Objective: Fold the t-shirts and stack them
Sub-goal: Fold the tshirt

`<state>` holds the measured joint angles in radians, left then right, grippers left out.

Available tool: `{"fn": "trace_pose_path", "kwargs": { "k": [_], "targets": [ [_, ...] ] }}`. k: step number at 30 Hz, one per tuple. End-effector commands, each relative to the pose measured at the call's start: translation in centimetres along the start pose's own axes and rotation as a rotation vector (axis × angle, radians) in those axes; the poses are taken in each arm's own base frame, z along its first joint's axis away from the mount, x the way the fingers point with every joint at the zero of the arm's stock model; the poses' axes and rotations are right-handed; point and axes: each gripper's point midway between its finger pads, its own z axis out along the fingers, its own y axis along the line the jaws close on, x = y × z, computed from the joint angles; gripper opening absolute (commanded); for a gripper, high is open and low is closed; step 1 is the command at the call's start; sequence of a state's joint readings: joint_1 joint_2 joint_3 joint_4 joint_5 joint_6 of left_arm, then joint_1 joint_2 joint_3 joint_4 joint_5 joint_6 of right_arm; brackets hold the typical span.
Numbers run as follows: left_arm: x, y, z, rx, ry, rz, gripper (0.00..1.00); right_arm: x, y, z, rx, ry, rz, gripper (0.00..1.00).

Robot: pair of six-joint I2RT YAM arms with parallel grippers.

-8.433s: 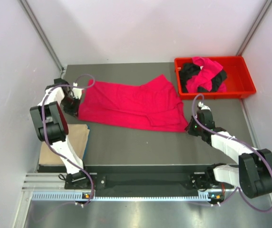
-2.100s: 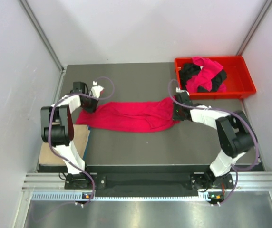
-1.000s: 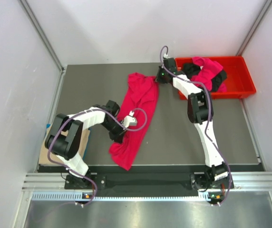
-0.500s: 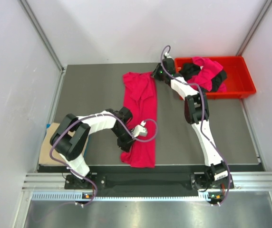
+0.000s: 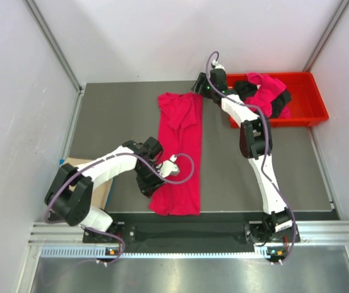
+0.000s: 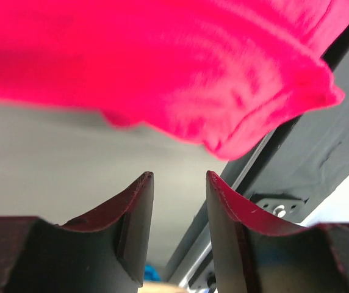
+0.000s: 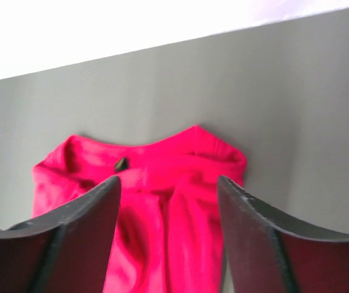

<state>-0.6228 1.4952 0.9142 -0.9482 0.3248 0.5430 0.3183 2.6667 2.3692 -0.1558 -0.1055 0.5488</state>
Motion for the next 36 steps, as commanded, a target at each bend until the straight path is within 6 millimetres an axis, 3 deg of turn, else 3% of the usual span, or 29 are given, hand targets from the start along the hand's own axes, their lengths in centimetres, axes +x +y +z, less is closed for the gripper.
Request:
{"fn": "trace_pose_path", "kwargs": {
  "k": [1,3,5,6,7,8,9,10,11,13,14,15,16,17,18,19,20,21,22,23,24,26,27,31,34,35,36],
  "targets": [
    [0.9,0.0,-2.6,-0.090,0.000,0.000,0.45,-9.0,5.7,-6.8,-0.049,-0.163,-0.105,0.66],
    [0.4,-0.5,-4.3,-0.116,-0.063,0.034,0.46,-10.7,7.4,-9.4,-0.054,-0.191,-0.150,0.69],
    [-0.1,-0.6,-5.2,-0.144,-0.113,0.055,0.47,-9.4,6.8,-10.7,-0.014,-0.135,-0.162,0.70],
    [-0.7,-0.4,-6.0,-0.186,-0.165,0.069,0.47,-10.1,7.9,-12.8,-0.016,-0.137,-0.168,0.70],
    [-1.2,-0.1,-6.3,-0.214,-0.197,0.061,0.48,-6.7,5.9,-13.3,0.044,-0.038,-0.160,0.70],
    [-1.3,0.1,-6.3,-0.232,-0.214,0.053,0.49,-5.2,5.4,-14.2,0.063,0.004,-0.157,0.69],
    [-2.2,0.3,-6.5,-0.246,-0.264,0.049,0.49,-1.9,4.9,-16.6,0.076,0.071,-0.155,0.69],
    [-2.5,0.0,-6.3,-0.228,-0.280,0.045,0.49,-0.1,4.8,-17.9,0.076,0.103,-0.155,0.69],
    [-3.2,0.2,-6.2,-0.230,-0.310,0.039,0.49,3.4,4.7,-20.7,0.072,0.165,-0.152,0.68],
    [-3.6,0.3,-5.9,-0.231,-0.327,0.039,0.49,6.9,4.7,-23.4,0.063,0.239,-0.152,0.66],
    [-3.9,0.5,-5.8,-0.234,-0.337,0.038,0.49,8.1,6.4,-25.8,0.025,0.258,-0.157,0.65],
    [-4.7,0.7,-6.0,-0.244,-0.376,0.039,0.49,12.8,4.8,-27.6,0.040,0.382,-0.148,0.65],
    [-4.8,0.6,-5.8,-0.243,-0.394,0.042,0.48,14.9,5.0,-28.9,0.030,0.429,-0.129,0.64],
    [-5.1,0.4,-5.6,-0.231,-0.413,0.052,0.48,16.4,6.4,-31.0,-0.012,0.452,-0.133,0.63],
    [-5.6,0.5,-5.6,-0.236,-0.446,0.064,0.48,20.3,4.9,-32.7,0.005,0.540,-0.124,0.62],
    [-5.3,0.3,-5.3,-0.232,-0.449,0.077,0.48,21.9,5.0,-33.9,0.011,0.567,-0.090,0.61],
    [-5.3,0.4,-5.4,-0.239,-0.452,0.078,0.48,23.3,6.4,-35.7,-0.030,0.583,-0.097,0.60],
    [-5.3,0.5,-5.3,-0.247,-0.458,0.080,0.48,25.8,5.2,-36.8,-0.011,0.621,-0.081,0.59],
    [-5.3,0.4,-5.6,-0.254,-0.472,0.089,0.48,27.5,6.0,-38.0,-0.019,0.647,-0.041,0.59],
    [-5.2,0.3,-5.6,-0.258,-0.479,0.094,0.48,27.8,6.6,-38.6,-0.049,0.632,-0.019,0.57],
    [-5.1,0.5,-5.6,-0.270,-0.479,0.090,0.48,29.4,5.3,-39.4,-0.017,0.658,-0.010,0.57],
    [-5.0,0.5,-5.8,-0.283,-0.489,0.094,0.48,30.6,6.1,-40.3,-0.036,0.660,0.033,0.53],
    [-4.8,0.7,-5.6,-0.288,-0.480,0.092,0.48,32.3,5.3,-40.9,-0.032,0.695,0.048,0.51],
    [-4.6,0.9,-5.8,-0.310,-0.477,0.084,0.48,35.6,7.0,-41.7,-0.136,0.794,0.140,0.46],
    [-4.6,0.7,-6.3,-0.312,-0.488,0.088,0.48,37.5,6.7,-41.5,-0.153,0.853,0.163,0.35],
    [-4.5,0.5,-6.4,-0.312,-0.488,0.088,0.48,37.9,6.7,-41.3,-0.162,0.861,0.169,0.22],
    [-4.5,0.5,-6.6,-0.314,-0.493,0.089,0.48,38.4,6.3,-41.7,-0.156,0.878,0.176,0.15]
  ]
}}
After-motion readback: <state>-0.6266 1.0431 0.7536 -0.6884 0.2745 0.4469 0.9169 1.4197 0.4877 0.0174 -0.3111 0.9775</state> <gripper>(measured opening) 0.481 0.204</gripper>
